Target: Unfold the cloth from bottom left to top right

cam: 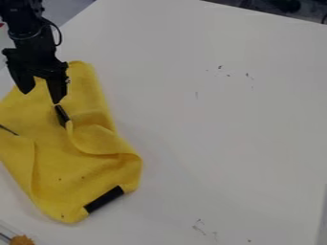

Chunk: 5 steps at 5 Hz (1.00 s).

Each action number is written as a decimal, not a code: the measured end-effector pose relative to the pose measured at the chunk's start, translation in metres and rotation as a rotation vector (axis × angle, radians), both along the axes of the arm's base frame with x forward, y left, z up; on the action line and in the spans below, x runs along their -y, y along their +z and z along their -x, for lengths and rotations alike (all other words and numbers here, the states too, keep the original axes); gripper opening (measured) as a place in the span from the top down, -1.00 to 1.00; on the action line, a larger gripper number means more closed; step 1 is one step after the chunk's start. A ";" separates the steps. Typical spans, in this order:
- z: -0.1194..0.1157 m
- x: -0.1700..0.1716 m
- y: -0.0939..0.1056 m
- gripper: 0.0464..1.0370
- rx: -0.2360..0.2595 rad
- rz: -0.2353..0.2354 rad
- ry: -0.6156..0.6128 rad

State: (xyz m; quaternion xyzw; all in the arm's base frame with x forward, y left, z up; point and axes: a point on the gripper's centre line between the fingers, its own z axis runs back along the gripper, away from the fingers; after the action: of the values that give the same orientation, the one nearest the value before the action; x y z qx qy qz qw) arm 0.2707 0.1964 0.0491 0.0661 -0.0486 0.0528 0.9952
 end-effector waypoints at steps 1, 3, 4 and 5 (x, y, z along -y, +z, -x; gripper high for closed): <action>0.003 0.002 -0.009 -0.92 -0.023 0.018 0.005; 0.002 0.017 0.008 -0.92 -0.034 -0.024 -0.022; 0.008 0.025 0.004 -0.92 -0.042 -0.013 0.008; 0.005 0.030 0.003 -0.92 -0.027 0.020 0.015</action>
State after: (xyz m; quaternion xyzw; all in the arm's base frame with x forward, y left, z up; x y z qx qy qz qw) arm 0.2653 0.1665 0.0521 0.0570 -0.0343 0.0596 0.9960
